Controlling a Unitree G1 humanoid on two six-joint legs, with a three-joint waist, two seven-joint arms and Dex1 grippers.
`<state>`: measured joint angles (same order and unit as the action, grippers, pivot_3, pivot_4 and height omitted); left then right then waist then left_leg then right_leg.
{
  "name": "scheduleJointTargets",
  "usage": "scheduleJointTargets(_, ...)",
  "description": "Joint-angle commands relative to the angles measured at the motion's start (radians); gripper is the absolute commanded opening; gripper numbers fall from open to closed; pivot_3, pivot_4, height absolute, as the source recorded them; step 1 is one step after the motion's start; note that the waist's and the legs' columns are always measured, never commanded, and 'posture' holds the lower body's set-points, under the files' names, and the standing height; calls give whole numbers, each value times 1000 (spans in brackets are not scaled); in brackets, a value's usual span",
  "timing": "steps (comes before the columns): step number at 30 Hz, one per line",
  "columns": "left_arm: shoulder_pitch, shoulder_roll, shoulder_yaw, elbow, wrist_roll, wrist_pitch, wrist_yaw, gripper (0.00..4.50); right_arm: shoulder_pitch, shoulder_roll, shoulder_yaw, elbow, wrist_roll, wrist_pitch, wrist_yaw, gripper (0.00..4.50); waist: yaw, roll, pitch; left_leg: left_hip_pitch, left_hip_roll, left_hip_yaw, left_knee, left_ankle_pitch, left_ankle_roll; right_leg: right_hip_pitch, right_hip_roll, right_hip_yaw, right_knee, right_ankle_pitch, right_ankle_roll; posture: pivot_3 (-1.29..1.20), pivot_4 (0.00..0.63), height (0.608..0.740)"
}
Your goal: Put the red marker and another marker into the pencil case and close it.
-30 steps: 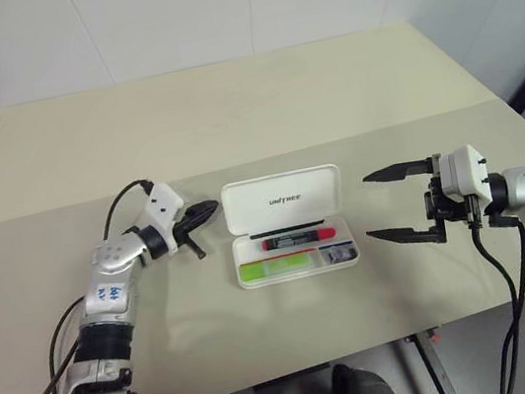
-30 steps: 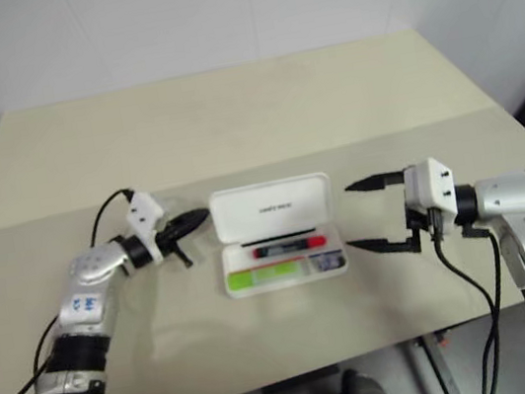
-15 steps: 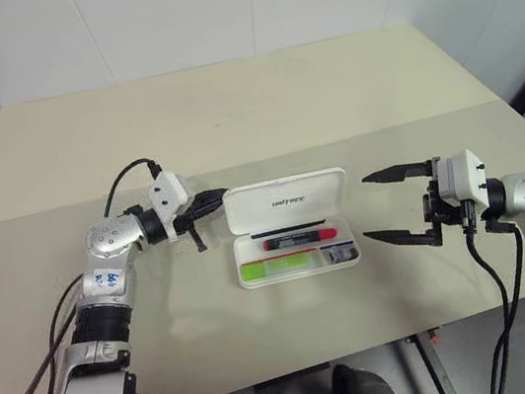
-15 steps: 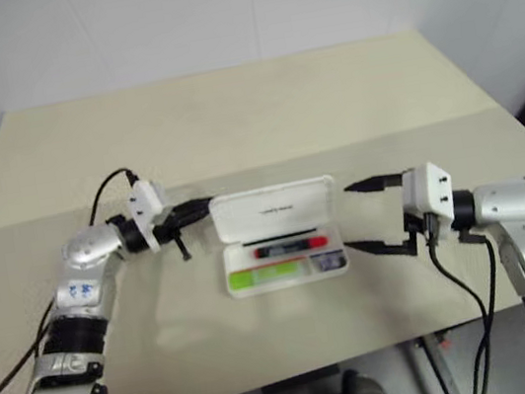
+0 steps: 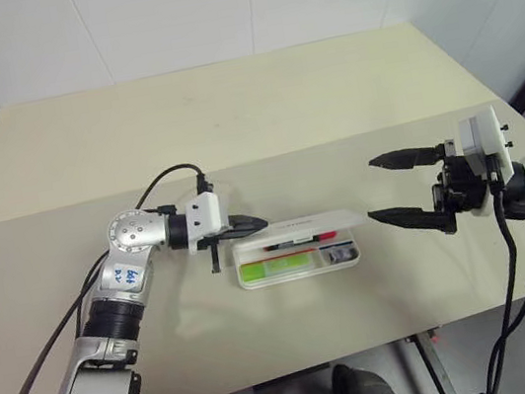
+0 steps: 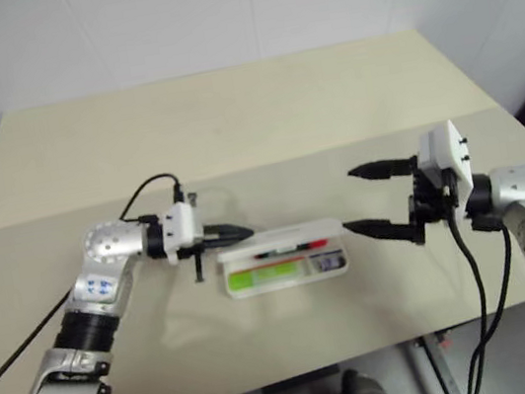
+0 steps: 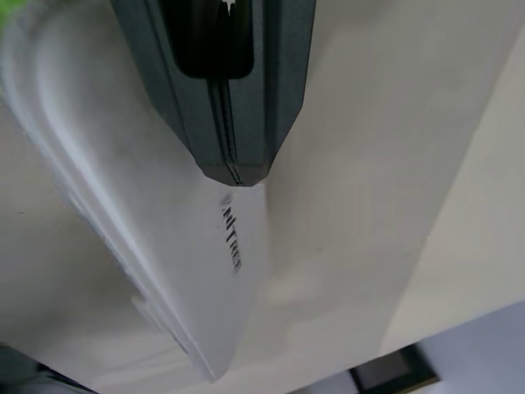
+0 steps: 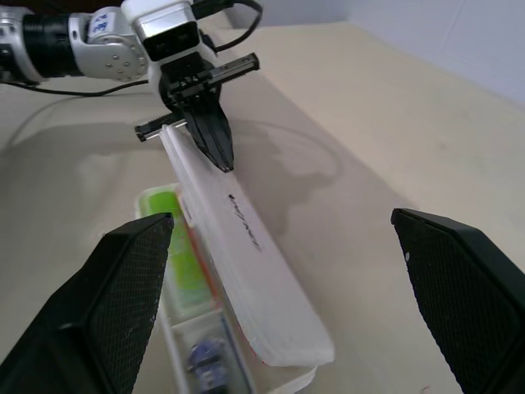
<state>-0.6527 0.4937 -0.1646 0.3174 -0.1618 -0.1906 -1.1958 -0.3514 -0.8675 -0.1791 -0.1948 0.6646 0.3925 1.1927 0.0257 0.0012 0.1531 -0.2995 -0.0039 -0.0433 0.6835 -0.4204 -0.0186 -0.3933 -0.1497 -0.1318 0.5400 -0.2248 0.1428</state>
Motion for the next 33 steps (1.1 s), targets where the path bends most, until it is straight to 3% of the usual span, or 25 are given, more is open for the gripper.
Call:
scheduleJointTargets(1,-14,3,-24,-59,17,47,4,15,33,-53,-40,-48,-1,-7,41,4500,1,0,0,0,0,0,0,0,0,0,0,0,0,0,0,0,150,740)
scheduleJointTargets(7,-7,11,-63,-111,49,132,4,15,86,-69,-21,-44,-66,-73,84,4500,0,-1,0,0,0,0,0,0,0,0,0,0,0,0,0,0,150,740)
scheduleJointTargets(21,36,-16,-174,-271,134,374,72,15,106,10,7,-48,-111,-128,35,4500,1,-1,0,0,0,1,0,0,0,0,0,1,0,0,0,0,150,740)
scheduleJointTargets(33,107,-21,-194,-262,149,372,119,15,96,36,23,-54,-128,-141,9,4500,2,-1,-1,1,0,1,1,0,0,2,0,2,0,0,0,0,150,740)
